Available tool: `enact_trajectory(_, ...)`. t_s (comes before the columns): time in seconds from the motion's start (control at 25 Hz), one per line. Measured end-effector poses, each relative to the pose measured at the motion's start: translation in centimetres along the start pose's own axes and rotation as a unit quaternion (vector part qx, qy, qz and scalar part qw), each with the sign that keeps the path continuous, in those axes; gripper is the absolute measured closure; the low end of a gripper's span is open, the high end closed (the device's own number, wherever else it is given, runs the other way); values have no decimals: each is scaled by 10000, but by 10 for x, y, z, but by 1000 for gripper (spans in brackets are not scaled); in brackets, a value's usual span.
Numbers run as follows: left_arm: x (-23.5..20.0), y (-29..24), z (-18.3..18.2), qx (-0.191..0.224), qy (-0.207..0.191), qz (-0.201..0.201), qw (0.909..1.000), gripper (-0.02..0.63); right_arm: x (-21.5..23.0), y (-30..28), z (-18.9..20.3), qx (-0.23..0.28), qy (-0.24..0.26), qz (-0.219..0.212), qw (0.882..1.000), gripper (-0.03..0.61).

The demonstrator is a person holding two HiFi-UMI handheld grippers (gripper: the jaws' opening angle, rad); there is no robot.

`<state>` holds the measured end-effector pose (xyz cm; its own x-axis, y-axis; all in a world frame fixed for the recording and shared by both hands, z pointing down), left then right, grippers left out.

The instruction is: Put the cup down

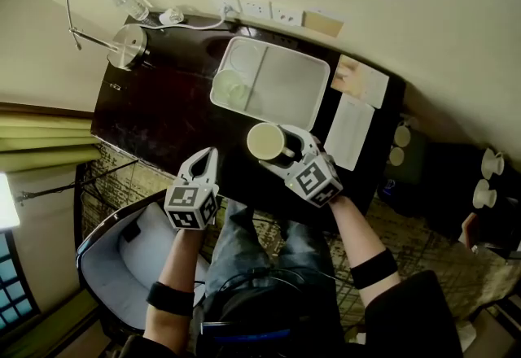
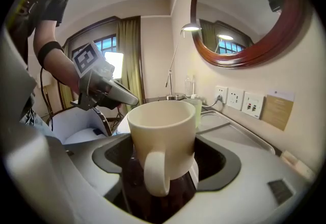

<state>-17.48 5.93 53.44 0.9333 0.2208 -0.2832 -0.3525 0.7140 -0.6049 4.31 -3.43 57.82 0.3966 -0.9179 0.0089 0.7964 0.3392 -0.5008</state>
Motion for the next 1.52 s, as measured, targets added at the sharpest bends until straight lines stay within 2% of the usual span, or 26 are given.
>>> enact_trajectory(0.36,-1,3,-28,62,-206,171,9996,614,56,10,-23,166,-531,756,9956,184)
enact_trajectory(0.6,-11,-6,-50,205,-366,240,9988,614,97,-17,-37,223,-595,1177,9910,183)
enact_trajectory(0.88,-26,-35,-70,219,-560,465,9971,614,141,-61,-58,315,-591,1420,9876,183)
enact_trajectory(1.04,-39,-47,-78,271,-553,429,9972,614,155,-93,-58,229,-614,1382,9882,183)
enact_trajectory(1.52,-64,-57,-79,251,-462,443,9976,614,158,-170,-71,229,-485,1095,9925,181)
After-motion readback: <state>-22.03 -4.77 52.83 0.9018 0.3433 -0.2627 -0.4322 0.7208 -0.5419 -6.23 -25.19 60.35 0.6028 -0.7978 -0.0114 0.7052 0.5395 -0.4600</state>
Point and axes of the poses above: the fingertips, and each gripper's own axes: y backward along the fingers, x to its right, z out of its underside, the point moved 10 cm from there along y, backward along the fingers, and after that the axes turned 9 degrees about z, right-handed, at the moved point
